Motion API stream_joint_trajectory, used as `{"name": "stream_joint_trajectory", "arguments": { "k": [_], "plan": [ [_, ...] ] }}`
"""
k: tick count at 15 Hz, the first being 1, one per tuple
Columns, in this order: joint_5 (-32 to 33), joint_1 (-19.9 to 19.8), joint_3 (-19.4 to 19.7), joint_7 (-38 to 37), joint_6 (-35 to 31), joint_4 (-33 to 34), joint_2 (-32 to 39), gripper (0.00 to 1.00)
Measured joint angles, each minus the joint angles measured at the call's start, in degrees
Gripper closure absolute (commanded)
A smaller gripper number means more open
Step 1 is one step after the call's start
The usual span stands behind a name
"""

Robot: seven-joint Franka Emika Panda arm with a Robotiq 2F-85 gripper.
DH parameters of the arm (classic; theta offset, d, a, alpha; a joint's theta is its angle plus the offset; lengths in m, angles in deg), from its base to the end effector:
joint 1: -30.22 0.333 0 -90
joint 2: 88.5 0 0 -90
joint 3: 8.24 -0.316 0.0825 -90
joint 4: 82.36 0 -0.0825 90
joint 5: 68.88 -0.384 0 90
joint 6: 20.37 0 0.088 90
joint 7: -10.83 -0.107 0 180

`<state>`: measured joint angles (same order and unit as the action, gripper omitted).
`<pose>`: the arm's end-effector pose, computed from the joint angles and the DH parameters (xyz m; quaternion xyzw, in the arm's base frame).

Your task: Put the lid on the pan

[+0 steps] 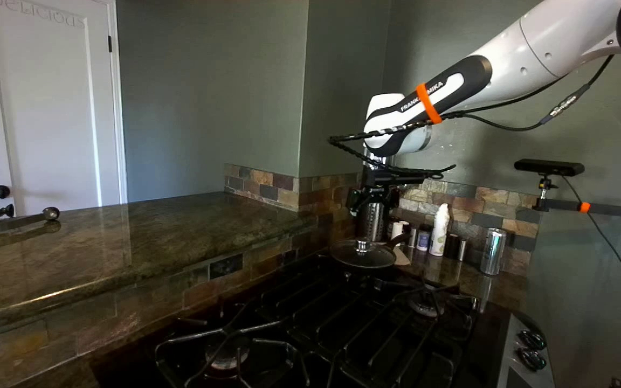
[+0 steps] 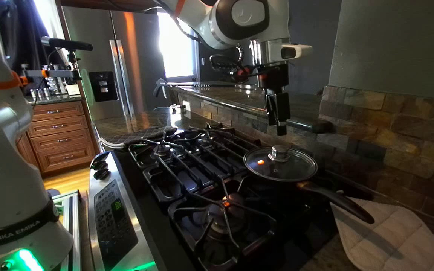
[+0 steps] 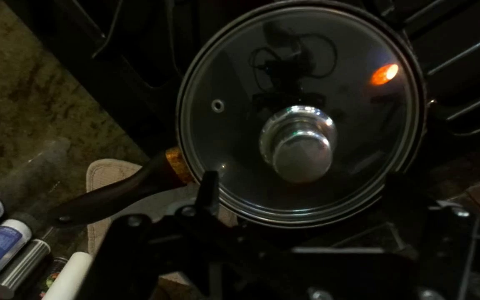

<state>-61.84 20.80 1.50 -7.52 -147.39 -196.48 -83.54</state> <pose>0.5539 -0.1947 0.4333 0.9534 -0.2875 0.0691 0.0592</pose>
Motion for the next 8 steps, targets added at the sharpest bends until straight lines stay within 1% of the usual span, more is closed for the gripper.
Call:
{"name": "stream_joint_trajectory", "arguments": {
  "k": [4,8],
  "plan": [
    [1.6,0.0,0.0,4.5,2.1,-0.4,-2.9,0.00],
    [1.9,-0.1,0.0,6.5,3.2,-1.4,-6.6,0.00]
  ]
}}
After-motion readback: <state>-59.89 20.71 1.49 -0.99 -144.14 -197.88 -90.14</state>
